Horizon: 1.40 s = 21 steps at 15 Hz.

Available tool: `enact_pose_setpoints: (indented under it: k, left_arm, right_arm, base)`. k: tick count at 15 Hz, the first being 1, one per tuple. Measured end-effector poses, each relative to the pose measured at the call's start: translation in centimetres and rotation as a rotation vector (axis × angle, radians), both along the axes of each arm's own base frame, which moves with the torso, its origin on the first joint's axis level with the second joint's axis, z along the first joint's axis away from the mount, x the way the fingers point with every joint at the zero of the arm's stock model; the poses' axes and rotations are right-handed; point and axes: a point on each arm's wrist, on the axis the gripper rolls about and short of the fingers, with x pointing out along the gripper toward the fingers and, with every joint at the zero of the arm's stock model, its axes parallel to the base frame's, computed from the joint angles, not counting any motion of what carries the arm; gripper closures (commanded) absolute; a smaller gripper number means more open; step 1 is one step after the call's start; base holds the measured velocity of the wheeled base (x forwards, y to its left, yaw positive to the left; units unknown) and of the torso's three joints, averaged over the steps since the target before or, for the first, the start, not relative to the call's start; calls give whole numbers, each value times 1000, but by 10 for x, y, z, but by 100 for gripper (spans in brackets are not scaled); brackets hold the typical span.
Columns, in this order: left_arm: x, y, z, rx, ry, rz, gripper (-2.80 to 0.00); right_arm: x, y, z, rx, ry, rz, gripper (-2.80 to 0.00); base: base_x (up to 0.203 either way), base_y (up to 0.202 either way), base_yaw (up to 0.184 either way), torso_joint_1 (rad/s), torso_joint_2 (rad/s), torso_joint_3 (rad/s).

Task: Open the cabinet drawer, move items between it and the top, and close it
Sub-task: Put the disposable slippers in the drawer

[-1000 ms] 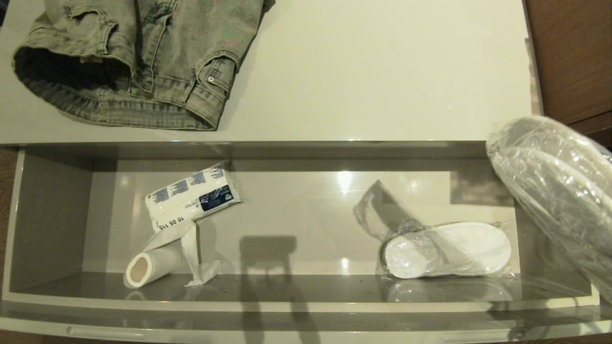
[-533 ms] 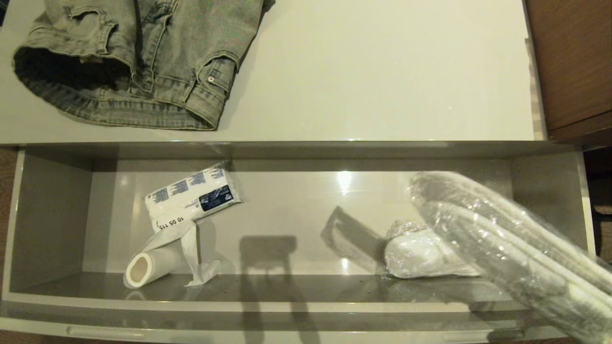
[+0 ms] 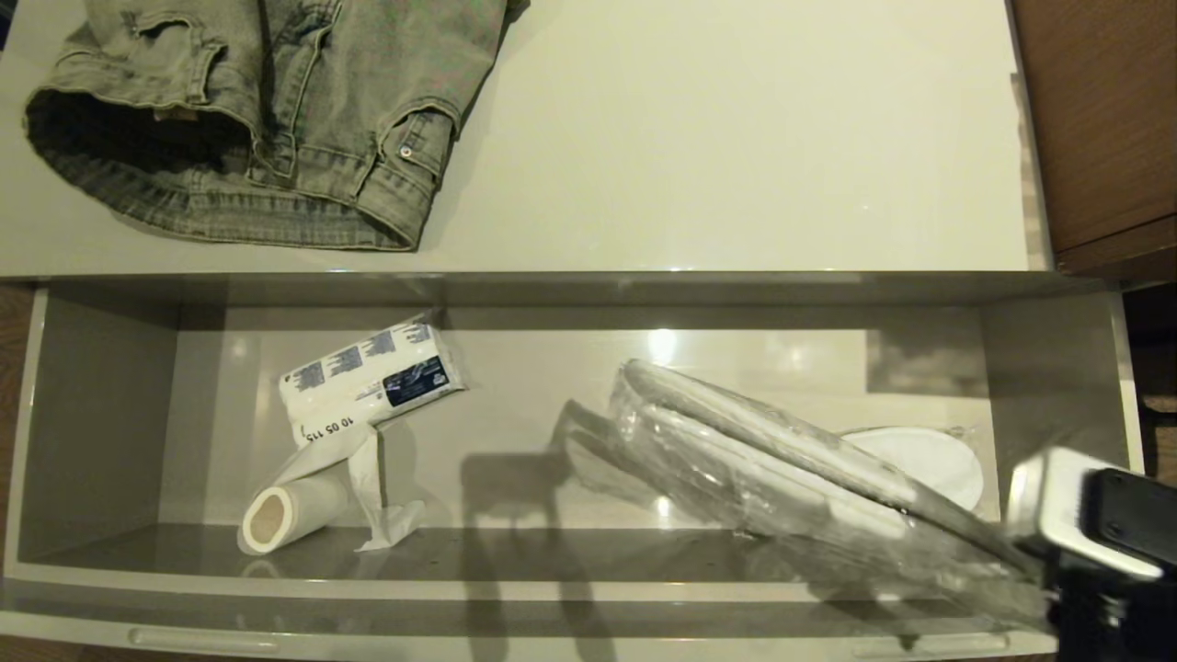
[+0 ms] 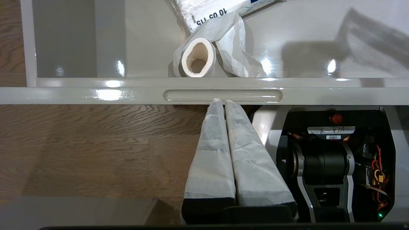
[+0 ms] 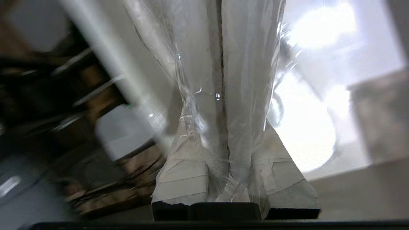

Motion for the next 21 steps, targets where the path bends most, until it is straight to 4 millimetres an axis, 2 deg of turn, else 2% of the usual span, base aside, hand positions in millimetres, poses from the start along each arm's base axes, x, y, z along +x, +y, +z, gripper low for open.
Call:
enact_pose_setpoints:
  k: [3,6,7,13,16,19,21]
  left_arm:
    - [0,0,0,0,0,0,0]
    - [0,0,0,1,0,0,0]
    - [0,0,0,0,0,0,0]
    - [0,0,0,-1,0,0,0]
    - [0,0,0,0,0,0,0]
    - [0,0,0,0,-1,0,0]
    - [0,0,0,1,0,0,0]
  right_arm:
    - [29,27,-9,5,-71,-8,0]
    - [31,48,-22,-5,-61,56,0]
    - [31,51,-24,-11,-56,63,-280]
    - [29,58,-45,9,-134,40,-280]
    - [29,56,-46,23,-186,-10,-280]
    - [23,46,-39,26,-230,-84,-280]
    - [26,29,-29,54,-285,-255,-280]
  base:
    - [0,0,0,0,0,0]
    - [0,0,0,0,0,0]
    - [0,0,0,0,0,0]
    - [0,0,0,0,0,0]
    - [0,0,0,0,0,0]
    - [0,0,0,0,0,0]
    - [0,0,0,0,0,0]
